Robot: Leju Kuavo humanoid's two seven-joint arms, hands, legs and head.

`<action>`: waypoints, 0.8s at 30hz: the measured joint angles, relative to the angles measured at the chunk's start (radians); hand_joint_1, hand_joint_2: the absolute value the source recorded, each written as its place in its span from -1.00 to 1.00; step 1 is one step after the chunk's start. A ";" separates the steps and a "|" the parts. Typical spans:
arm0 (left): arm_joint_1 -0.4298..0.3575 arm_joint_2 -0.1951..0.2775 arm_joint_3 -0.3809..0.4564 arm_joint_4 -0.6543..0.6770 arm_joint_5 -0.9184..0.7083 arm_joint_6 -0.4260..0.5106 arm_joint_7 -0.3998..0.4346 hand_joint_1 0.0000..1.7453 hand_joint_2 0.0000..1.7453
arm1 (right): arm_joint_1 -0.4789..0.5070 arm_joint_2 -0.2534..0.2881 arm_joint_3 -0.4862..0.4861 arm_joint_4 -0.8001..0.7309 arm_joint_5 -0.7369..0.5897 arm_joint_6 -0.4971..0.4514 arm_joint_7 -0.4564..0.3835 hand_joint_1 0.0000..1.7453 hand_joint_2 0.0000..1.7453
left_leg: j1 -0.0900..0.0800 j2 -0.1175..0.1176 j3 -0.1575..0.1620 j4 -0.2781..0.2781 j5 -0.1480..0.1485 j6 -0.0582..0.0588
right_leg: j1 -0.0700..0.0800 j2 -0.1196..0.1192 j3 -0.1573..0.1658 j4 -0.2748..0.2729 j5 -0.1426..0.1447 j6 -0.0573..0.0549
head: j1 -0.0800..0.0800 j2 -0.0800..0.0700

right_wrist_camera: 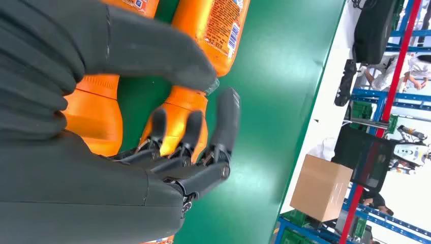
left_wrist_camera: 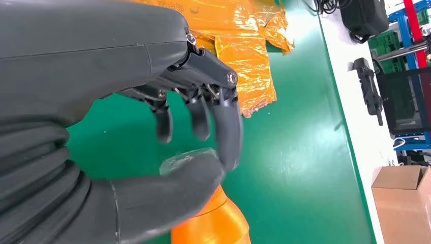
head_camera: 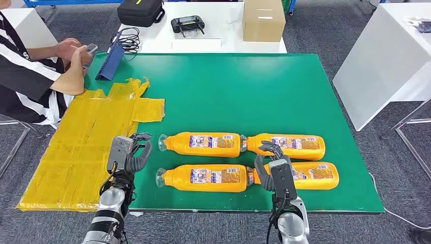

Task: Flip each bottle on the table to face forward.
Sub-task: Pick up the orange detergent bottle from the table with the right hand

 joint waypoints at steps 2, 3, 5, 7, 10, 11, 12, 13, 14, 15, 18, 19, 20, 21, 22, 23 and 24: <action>0.000 0.000 0.000 0.000 -0.001 0.002 -0.003 1.00 1.00 | -0.001 0.000 0.000 0.000 -0.002 0.001 -0.002 1.00 1.00 | 0.000 0.000 0.000 0.000 0.000 0.000 | 0.000 0.000 0.000 0.000 0.000 0.000 | 0.000 0.000; -0.002 -0.001 -0.003 -0.002 -0.008 0.013 -0.019 1.00 1.00 | -0.004 0.001 0.000 0.000 -0.013 0.004 -0.016 1.00 1.00 | 0.000 0.000 0.000 0.000 0.000 0.000 | 0.000 0.000 0.000 0.000 0.000 0.000 | 0.000 0.000; -0.018 -0.008 -0.026 -0.024 -0.043 0.070 -0.078 1.00 1.00 | -0.039 0.010 0.001 0.006 -0.060 0.009 -0.076 1.00 1.00 | 0.000 0.000 -0.002 0.001 0.001 0.000 | 0.000 0.000 -0.002 0.000 0.001 0.001 | 0.000 0.000; -0.061 -0.019 -0.086 -0.072 -0.079 0.148 -0.111 1.00 1.00 | -0.114 0.025 0.007 0.021 -0.124 0.002 -0.139 1.00 1.00 | 0.000 -0.001 -0.002 0.001 0.002 0.001 | 0.000 -0.001 -0.002 0.000 0.002 0.001 | 0.000 0.000; -0.116 -0.025 -0.178 -0.129 -0.068 0.202 -0.091 1.00 1.00 | -0.202 0.036 0.022 0.044 -0.169 -0.015 -0.160 1.00 1.00 | -0.001 -0.003 0.002 0.001 0.003 0.001 | -0.001 -0.003 0.004 0.000 0.002 0.002 | 0.000 0.000; -0.121 -0.025 -0.197 -0.139 -0.060 0.208 -0.092 1.00 1.00 | -0.214 0.036 0.025 0.050 -0.174 -0.018 -0.162 1.00 1.00 | -0.001 -0.003 0.003 0.001 0.002 0.001 | -0.001 -0.003 0.005 0.000 0.002 0.002 | 0.000 0.000; -0.124 -0.024 -0.210 -0.147 -0.053 0.214 -0.097 1.00 1.00 | -0.221 0.036 0.028 0.055 -0.177 -0.020 -0.165 1.00 1.00 | -0.001 -0.003 0.003 0.001 0.002 0.001 | -0.001 -0.003 0.005 0.000 0.002 0.002 | 0.000 0.000; -0.128 -0.024 -0.222 -0.153 -0.048 0.217 -0.102 1.00 1.00 | -0.227 0.036 0.030 0.059 -0.179 -0.022 -0.167 1.00 1.00 | -0.001 -0.003 0.003 0.001 0.002 0.001 | -0.001 -0.003 0.004 0.000 0.002 0.002 | 0.000 0.000; -0.131 -0.023 -0.231 -0.157 -0.045 0.219 -0.107 1.00 1.00 | -0.232 0.036 0.031 0.064 -0.179 -0.023 -0.168 1.00 1.00 | -0.001 -0.003 0.002 0.001 0.002 0.001 | -0.001 -0.003 0.004 0.000 0.002 0.002 | 0.000 0.000; -0.134 -0.022 -0.238 -0.161 -0.042 0.220 -0.111 1.00 1.00 | -0.237 0.035 0.032 0.069 -0.178 -0.025 -0.169 1.00 1.00 | -0.001 -0.003 0.002 0.001 0.002 0.001 | -0.001 -0.003 0.004 0.000 0.002 0.002 | 0.000 0.000; -0.145 -0.019 -0.252 -0.168 -0.038 0.220 -0.114 1.00 1.00 | -0.254 0.031 0.035 0.081 -0.166 -0.029 -0.170 1.00 1.00 | -0.001 -0.004 0.002 0.001 0.002 0.001 | -0.001 -0.003 0.004 0.000 0.002 0.002 | 0.000 0.000; -0.148 -0.018 -0.255 -0.168 -0.038 0.220 -0.114 1.00 1.00 | -0.259 0.030 0.036 0.084 -0.164 -0.030 -0.170 1.00 1.00 | -0.001 -0.004 0.002 0.001 0.002 0.001 | -0.001 -0.003 0.004 0.000 0.002 0.002 | 0.000 0.000; -0.150 -0.016 -0.257 -0.170 -0.038 0.220 -0.114 1.00 1.00 | -0.263 0.029 0.038 0.087 -0.162 -0.031 -0.170 1.00 1.00 | -0.001 -0.004 0.002 0.001 0.002 0.001 | -0.001 -0.003 0.004 0.000 0.002 0.002 | 0.000 0.000; -0.151 -0.016 -0.260 -0.172 -0.038 0.220 -0.114 1.00 1.00 | -0.267 0.028 0.039 0.090 -0.162 -0.031 -0.170 1.00 1.00 | -0.001 -0.004 0.002 0.001 0.002 0.001 | -0.001 -0.003 0.004 0.000 0.002 0.002 | 0.000 0.000; -0.152 -0.015 -0.262 -0.173 -0.038 0.220 -0.114 1.00 1.00 | -0.270 0.027 0.040 0.093 -0.161 -0.031 -0.170 1.00 1.00 | -0.001 -0.004 0.002 0.001 0.002 0.001 | -0.001 -0.003 0.004 0.000 0.002 0.002 | 0.000 0.000; -0.153 -0.014 -0.264 -0.175 -0.038 0.220 -0.114 1.00 1.00 | -0.273 0.027 0.040 0.096 -0.160 -0.032 -0.170 0.92 1.00 | -0.001 -0.004 0.002 0.001 0.002 0.001 | -0.001 -0.003 0.004 0.000 0.002 0.002 | 0.000 0.000; -0.154 -0.014 -0.264 -0.175 -0.038 0.219 -0.114 1.00 1.00 | -0.276 0.026 0.040 0.098 -0.157 -0.033 -0.170 0.42 1.00 | -0.001 -0.004 0.002 0.001 0.002 0.001 | -0.001 -0.003 0.004 0.000 0.002 0.002 | 0.000 0.000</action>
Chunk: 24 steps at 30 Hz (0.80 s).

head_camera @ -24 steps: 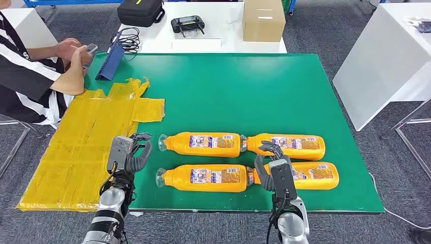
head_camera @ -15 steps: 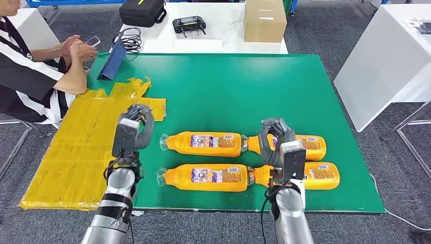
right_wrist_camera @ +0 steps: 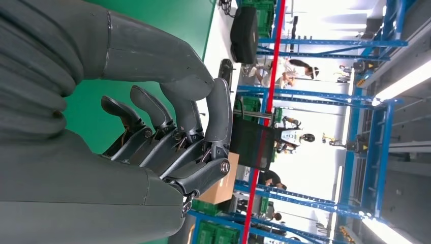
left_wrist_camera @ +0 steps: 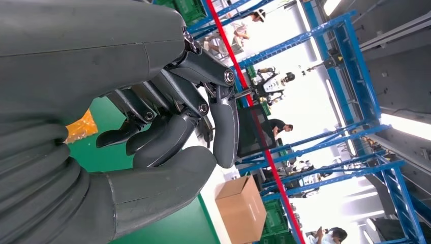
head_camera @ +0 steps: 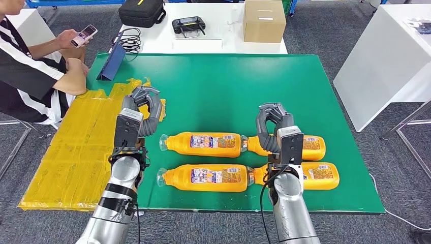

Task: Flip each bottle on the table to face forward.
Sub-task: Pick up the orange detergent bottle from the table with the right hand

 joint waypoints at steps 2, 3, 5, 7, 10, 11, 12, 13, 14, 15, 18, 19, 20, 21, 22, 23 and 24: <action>-0.004 0.002 -0.001 0.000 0.000 -0.004 0.001 0.16 1.00 | -0.009 -0.002 0.003 0.004 0.023 -0.015 0.008 -0.58 1.00 | 0.000 0.000 0.000 0.000 0.000 0.000 | 0.000 0.000 0.000 0.000 0.000 0.000 | 0.000 0.000; -0.008 0.003 -0.001 0.000 0.001 -0.009 0.003 -0.35 1.00 | -0.017 -0.004 0.007 0.007 0.047 -0.030 0.019 -1.00 1.00 | 0.000 0.000 0.000 0.000 0.000 0.000 | 0.000 0.000 0.000 0.000 0.000 0.000 | 0.000 0.000; -0.021 0.006 0.000 0.000 0.002 -0.019 0.010 -1.00 1.00 | -0.047 -0.009 0.019 0.015 0.122 -0.071 0.061 -1.00 1.00 | 0.000 0.000 0.000 0.000 0.000 0.000 | 0.000 0.000 0.000 0.000 0.000 0.000 | 0.000 0.000; -0.038 0.007 0.001 0.001 0.002 -0.026 0.019 -1.00 1.00 | -0.096 -0.017 0.035 0.038 0.231 -0.107 0.126 -1.00 1.00 | 0.000 0.001 0.000 0.000 0.000 0.000 | 0.000 0.000 0.000 0.000 0.000 0.000 | 0.000 0.000; -0.063 0.007 0.002 0.004 0.002 -0.037 0.031 -1.00 1.00 | -0.191 -0.027 0.072 0.119 0.423 -0.130 0.227 -1.00 1.00 | 0.000 0.001 0.000 0.000 0.000 0.000 | 0.000 0.000 0.000 0.000 0.000 0.000 | 0.000 0.000; -0.072 0.007 0.002 0.006 0.003 -0.042 0.034 -1.00 1.00 | -0.223 -0.029 0.086 0.156 0.481 -0.133 0.252 -1.00 1.00 | 0.000 0.001 0.000 0.000 0.000 0.000 | 0.000 0.000 0.000 0.000 0.000 0.000 | 0.000 0.000; -0.080 0.007 0.003 0.008 0.003 -0.046 0.038 -1.00 1.00 | -0.254 -0.030 0.100 0.195 0.533 -0.134 0.271 -1.00 1.00 | 0.000 0.001 0.000 0.000 0.001 0.000 | 0.000 0.000 0.000 0.000 0.000 0.000 | 0.000 0.000; -0.088 0.007 0.004 0.011 0.004 -0.050 0.040 -1.00 1.00 | -0.282 -0.029 0.114 0.235 0.577 -0.135 0.286 -1.00 1.00 | 0.000 0.001 0.000 0.000 0.001 0.000 | 0.000 0.000 0.000 0.000 0.000 0.000 | 0.000 0.000; -0.096 0.007 0.005 0.014 0.004 -0.053 0.042 -1.00 1.00 | -0.307 -0.028 0.128 0.273 0.612 -0.136 0.299 -1.00 1.00 | 0.000 0.001 0.000 0.000 0.001 0.000 | 0.000 0.000 0.000 0.001 0.000 0.000 | 0.000 0.000; -0.102 0.007 0.005 0.017 0.004 -0.056 0.043 -1.00 1.00 | -0.327 -0.027 0.140 0.305 0.635 -0.136 0.307 -1.00 1.00 | 0.000 0.000 0.000 0.000 0.001 0.000 | 0.000 0.000 0.000 0.001 0.000 0.000 | 0.000 0.000; -0.112 0.007 0.007 0.024 0.004 -0.058 0.043 -1.00 1.00 | -0.362 -0.022 0.166 0.377 0.662 -0.138 0.317 -1.00 1.00 | 0.001 0.000 0.000 0.000 0.001 -0.001 | 0.001 0.000 0.000 0.001 0.000 0.000 | 0.000 0.000; -0.114 0.007 0.008 0.026 0.004 -0.058 0.043 -1.00 1.00 | -0.369 -0.021 0.171 0.394 0.665 -0.139 0.318 -1.00 1.00 | 0.001 0.000 0.000 0.000 0.001 -0.001 | 0.001 0.000 0.000 0.001 0.000 0.000 | 0.000 0.000; -0.114 0.007 0.009 0.027 0.004 -0.058 0.043 -1.00 1.00 | -0.374 -0.020 0.175 0.407 0.666 -0.139 0.318 -1.00 1.00 | 0.001 0.000 0.000 0.000 0.001 -0.001 | 0.001 0.000 -0.001 0.001 0.000 0.000 | 0.000 0.000; -0.115 0.007 0.010 0.028 0.004 -0.058 0.043 -1.00 1.00 | -0.377 -0.019 0.178 0.418 0.668 -0.139 0.318 -1.00 1.00 | 0.000 0.000 -0.001 0.000 0.001 -0.001 | 0.001 0.000 -0.001 0.001 0.000 0.000 | 0.000 0.000; -0.115 0.007 0.011 0.028 0.004 -0.059 0.043 -1.00 1.00 | -0.380 -0.019 0.181 0.427 0.670 -0.139 0.318 -1.00 1.00 | 0.000 0.000 -0.001 0.000 0.001 -0.001 | 0.001 0.000 -0.001 0.001 0.000 0.000 | 0.000 0.000; -0.116 0.007 0.012 0.028 0.004 -0.059 0.043 -1.00 1.00 | -0.382 -0.018 0.183 0.435 0.675 -0.139 0.320 -1.00 1.00 | 0.000 0.000 -0.001 0.000 0.001 0.000 | 0.000 0.000 -0.001 0.000 0.000 0.000 | 0.000 0.000; -0.116 0.007 0.013 0.029 0.004 -0.060 0.043 -1.00 1.00 | -0.385 -0.018 0.186 0.443 0.684 -0.139 0.323 -1.00 1.00 | 0.000 0.000 -0.001 0.000 0.001 0.000 | 0.000 0.000 -0.001 0.000 0.000 0.000 | 0.000 0.000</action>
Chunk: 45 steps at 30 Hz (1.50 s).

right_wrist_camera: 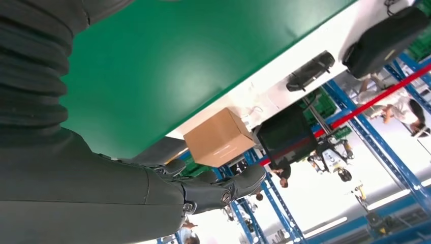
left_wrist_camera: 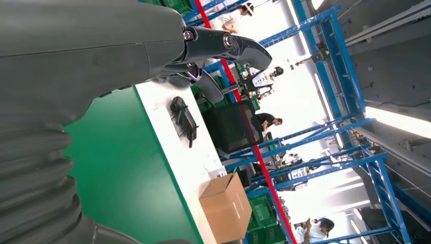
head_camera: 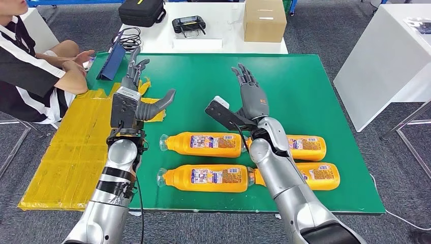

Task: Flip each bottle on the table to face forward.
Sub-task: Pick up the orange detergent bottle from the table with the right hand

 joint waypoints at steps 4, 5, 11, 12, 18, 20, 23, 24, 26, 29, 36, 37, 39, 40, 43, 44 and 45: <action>-0.006 -0.001 0.003 0.003 0.000 -0.007 0.002 -1.00 1.00 | -0.014 0.009 0.019 0.043 0.078 -0.001 0.035 -1.00 1.00 | 0.000 0.000 0.000 0.000 0.000 0.000 | 0.000 0.000 0.000 0.000 0.000 0.000 | 0.000 0.000; -0.010 -0.001 0.003 0.004 0.000 -0.010 0.003 -1.00 1.00 | -0.019 0.012 0.026 0.058 0.100 0.002 0.044 -1.00 1.00 | 0.000 0.000 0.000 0.000 0.000 0.000 | 0.000 0.000 0.000 0.000 0.000 0.000 | 0.000 0.000; -0.032 -0.002 0.004 0.020 0.004 -0.019 0.009 -1.00 1.00 | -0.045 0.038 0.080 0.158 0.176 0.054 0.058 -1.00 1.00 | 0.001 0.000 0.001 0.000 0.000 0.000 | 0.000 0.000 0.000 0.000 0.000 0.000 | 0.000 0.000; -0.035 -0.002 0.004 0.022 0.007 -0.020 0.010 -1.00 1.00 | -0.047 0.043 0.089 0.173 0.182 0.063 0.056 -1.00 1.00 | 0.001 0.000 0.001 0.000 0.000 0.000 | 0.000 0.000 0.000 0.000 0.000 0.000 | 0.000 0.000; -0.059 -0.002 0.016 0.057 0.019 -0.012 0.013 -1.00 1.00 | -0.051 0.068 0.133 0.245 0.194 0.093 0.049 -1.00 1.00 | 0.000 0.000 0.000 0.000 0.000 0.000 | 0.000 0.000 0.000 0.000 0.000 0.000 | 0.000 0.000; -0.072 -0.001 0.024 0.077 0.019 -0.002 0.013 -1.00 1.00 | -0.051 0.074 0.144 0.264 0.190 0.097 0.049 -1.00 1.00 | 0.000 0.000 0.000 0.000 0.000 0.000 | 0.000 0.000 0.000 0.000 0.000 0.000 | 0.000 0.000; -0.087 -0.001 0.037 0.104 0.018 0.010 0.013 -1.00 1.00 | -0.054 0.080 0.156 0.285 0.181 0.103 0.049 -1.00 1.00 | 0.000 0.000 0.000 0.000 0.000 0.000 | 0.000 0.000 0.000 0.000 0.000 0.000 | 0.000 0.000; -0.093 -0.001 0.040 0.114 0.016 0.016 0.013 -1.00 1.00 | -0.056 0.081 0.159 0.291 0.177 0.108 0.049 -1.00 1.00 | 0.000 0.000 0.000 0.000 0.000 0.000 | 0.000 0.000 0.000 0.000 0.000 0.000 | 0.000 0.000; -0.110 0.002 0.052 0.145 0.007 0.041 0.016 -1.00 1.00 | -0.062 0.082 0.170 0.304 0.158 0.120 0.052 -1.00 1.00 | 0.000 0.000 0.000 0.000 0.000 0.000 | 0.000 0.000 0.000 0.000 0.000 0.000 | 0.000 0.000; -0.154 0.015 0.088 0.223 -0.020 0.105 0.015 -1.00 1.00 | -0.074 0.083 0.199 0.324 0.113 0.133 0.066 -1.00 1.00 | 0.000 0.001 0.000 0.000 0.000 0.000 | 0.000 0.000 0.000 0.000 0.000 0.000 | 0.000 0.000; -0.232 0.055 0.191 0.389 -0.042 0.178 -0.006 -1.00 1.00 | -0.098 0.083 0.256 0.372 0.063 0.138 0.099 -1.00 1.00 | 0.001 0.001 0.000 0.000 0.000 0.000 | 0.001 0.000 0.000 0.001 0.000 0.000 | 0.000 0.000; -0.240 0.061 0.209 0.409 -0.042 0.185 -0.009 -1.00 1.00 | -0.101 0.083 0.262 0.378 0.060 0.138 0.105 -1.00 1.00 | 0.001 0.002 0.000 0.000 0.000 0.000 | 0.001 0.000 0.000 0.001 0.000 0.000 | 0.000 0.000; -0.253 0.074 0.242 0.445 -0.042 0.200 -0.016 -1.00 1.00 | -0.104 0.083 0.270 0.390 0.056 0.140 0.112 -1.00 1.00 | 0.001 0.002 0.000 0.000 0.000 0.000 | 0.001 0.001 -0.001 0.001 0.000 0.000 | 0.000 0.000; -0.259 0.081 0.257 0.460 -0.042 0.207 -0.019 -1.00 1.00 | -0.106 0.083 0.272 0.396 0.054 0.142 0.114 -1.00 1.00 | 0.001 0.002 0.000 0.000 0.000 0.000 | 0.001 0.001 -0.001 0.001 0.000 0.000 | 0.000 0.000; -0.274 0.102 0.302 0.500 -0.042 0.226 -0.029 -1.00 1.00 | -0.113 0.082 0.275 0.410 0.051 0.146 0.116 -1.00 1.00 | 0.001 0.002 0.000 0.000 0.000 0.000 | 0.001 0.001 -0.001 0.001 0.000 0.000 | 0.000 0.000; -0.279 0.108 0.317 0.513 -0.042 0.229 -0.032 -1.00 1.00 | -0.115 0.082 0.275 0.415 0.051 0.147 0.117 -1.00 1.00 | 0.001 0.002 0.000 0.000 0.000 0.000 | 0.001 0.001 -0.001 0.001 0.000 0.000 | 0.000 0.000; -0.282 0.115 0.332 0.526 -0.042 0.231 -0.036 -1.00 1.00 | -0.117 0.082 0.275 0.419 0.050 0.149 0.117 -1.00 1.00 | 0.001 0.002 0.000 0.000 0.000 0.000 | 0.001 0.001 -0.001 0.001 0.000 0.000 | 0.000 0.000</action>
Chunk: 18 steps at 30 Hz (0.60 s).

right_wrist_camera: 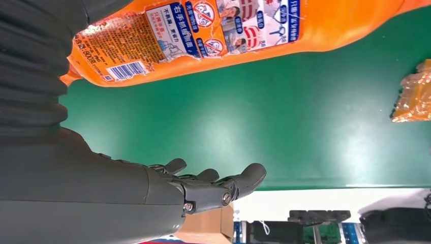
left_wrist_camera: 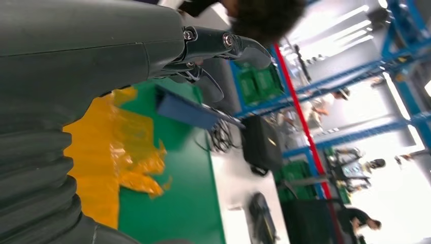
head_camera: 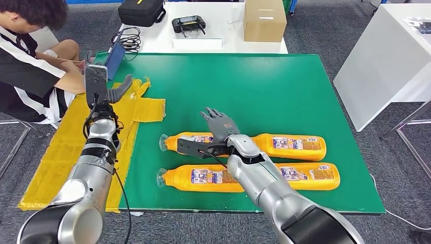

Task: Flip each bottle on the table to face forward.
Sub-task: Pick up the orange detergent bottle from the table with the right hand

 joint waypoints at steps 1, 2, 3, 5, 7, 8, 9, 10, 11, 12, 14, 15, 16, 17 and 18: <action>-0.002 0.005 0.014 0.012 0.000 0.000 -0.004 -1.00 1.00 | -0.002 -0.001 0.000 0.004 -0.001 0.004 0.001 -1.00 1.00 | 0.000 0.000 0.000 0.000 0.000 0.000 | 0.000 0.000 0.000 0.000 0.000 0.000 | 0.000 0.000; -0.004 0.010 0.027 0.022 0.001 0.000 -0.009 -1.00 1.00 | -0.004 -0.001 0.000 0.008 -0.001 0.007 0.002 -1.00 1.00 | 0.000 0.000 0.000 0.000 0.000 0.000 | 0.000 0.000 0.000 0.000 0.000 0.000 | 0.000 0.000; -0.005 0.014 0.038 0.031 0.001 0.000 -0.013 -1.00 1.00 | -0.006 -0.002 0.000 0.012 -0.001 0.010 0.003 -1.00 1.00 | 0.000 0.000 0.000 0.000 0.000 0.000 | 0.000 0.000 0.000 0.000 0.000 0.000 | 0.000 0.000; -0.008 0.020 0.056 0.045 0.001 -0.001 -0.020 -1.00 1.00 | -0.009 -0.004 0.000 0.018 -0.001 0.014 0.004 -1.00 1.00 | 0.000 0.000 0.000 0.000 0.000 0.000 | 0.000 0.000 0.000 0.000 0.000 0.000 | 0.000 0.000; -0.010 0.024 0.072 0.056 0.004 -0.003 -0.027 -1.00 1.00 | -0.011 -0.004 0.000 0.024 0.001 0.019 0.008 -1.00 1.00 | 0.000 0.000 0.000 0.000 0.000 0.000 | 0.000 0.000 0.000 0.000 0.000 0.000 | 0.000 0.000; -0.011 0.025 0.080 0.060 0.007 -0.005 -0.031 -1.00 1.00 | -0.012 -0.005 0.000 0.027 0.003 0.024 0.010 -1.00 1.00 | 0.000 0.000 0.000 0.000 0.000 0.000 | 0.000 0.000 0.000 0.000 0.000 0.000 | 0.000 0.000; -0.012 0.027 0.089 0.064 0.011 -0.008 -0.035 -1.00 1.00 | -0.013 -0.007 0.000 0.030 0.006 0.028 0.013 -1.00 1.00 | 0.000 0.000 0.000 0.000 0.000 0.000 | 0.000 0.000 0.000 0.000 0.000 0.000 | 0.000 0.000; -0.014 0.029 0.098 0.067 0.016 -0.011 -0.039 -1.00 1.00 | -0.014 -0.008 0.000 0.033 0.007 0.031 0.015 -1.00 1.00 | 0.000 0.000 0.000 0.000 0.000 0.000 | 0.000 0.000 0.000 0.000 0.000 0.000 | 0.000 0.000; -0.015 0.031 0.107 0.070 0.019 -0.015 -0.042 -1.00 1.00 | -0.014 -0.010 -0.001 0.036 0.009 0.033 0.016 -1.00 1.00 | 0.000 0.000 0.000 0.000 0.000 0.000 | 0.000 0.000 0.000 0.000 0.000 0.000 | 0.000 0.000; -0.015 0.034 0.116 0.072 0.023 -0.017 -0.044 -1.00 1.00 | -0.014 -0.012 -0.001 0.039 0.010 0.035 0.016 -1.00 1.00 | 0.000 0.000 0.000 0.000 0.000 0.000 | 0.000 0.000 0.000 0.000 0.000 0.000 | 0.000 0.000; -0.017 0.040 0.131 0.074 0.028 -0.021 -0.048 -1.00 1.00 | -0.014 -0.016 -0.002 0.045 0.013 0.038 0.017 -1.00 1.00 | 0.000 0.000 0.000 0.000 0.000 0.000 | 0.000 0.000 0.000 0.000 0.000 0.000 | 0.000 0.000; -0.017 0.044 0.138 0.075 0.032 -0.025 -0.050 -1.00 1.00 | -0.014 -0.018 -0.003 0.047 0.014 0.040 0.017 -1.00 1.00 | 0.000 0.000 0.000 0.000 0.000 0.000 | 0.000 0.000 0.000 0.000 0.000 0.000 | 0.000 0.000; -0.017 0.047 0.144 0.076 0.034 -0.028 -0.051 -1.00 1.00 | -0.014 -0.019 -0.004 0.050 0.015 0.042 0.017 -1.00 1.00 | 0.000 0.000 0.000 0.000 0.000 0.000 | 0.000 0.000 0.000 0.000 0.000 0.000 | 0.000 0.000; -0.017 0.051 0.150 0.076 0.036 -0.030 -0.052 -1.00 1.00 | -0.014 -0.020 -0.004 0.052 0.016 0.043 0.018 -1.00 1.00 | 0.000 0.000 0.000 0.000 0.000 0.000 | 0.000 0.000 0.000 0.000 0.000 0.000 | 0.000 0.000; -0.017 0.053 0.154 0.077 0.038 -0.032 -0.052 -1.00 1.00 | -0.014 -0.021 -0.004 0.054 0.016 0.043 0.019 -1.00 1.00 | 0.000 0.000 0.000 0.000 0.000 0.000 | 0.000 0.000 0.000 0.000 0.000 0.000 | 0.000 0.000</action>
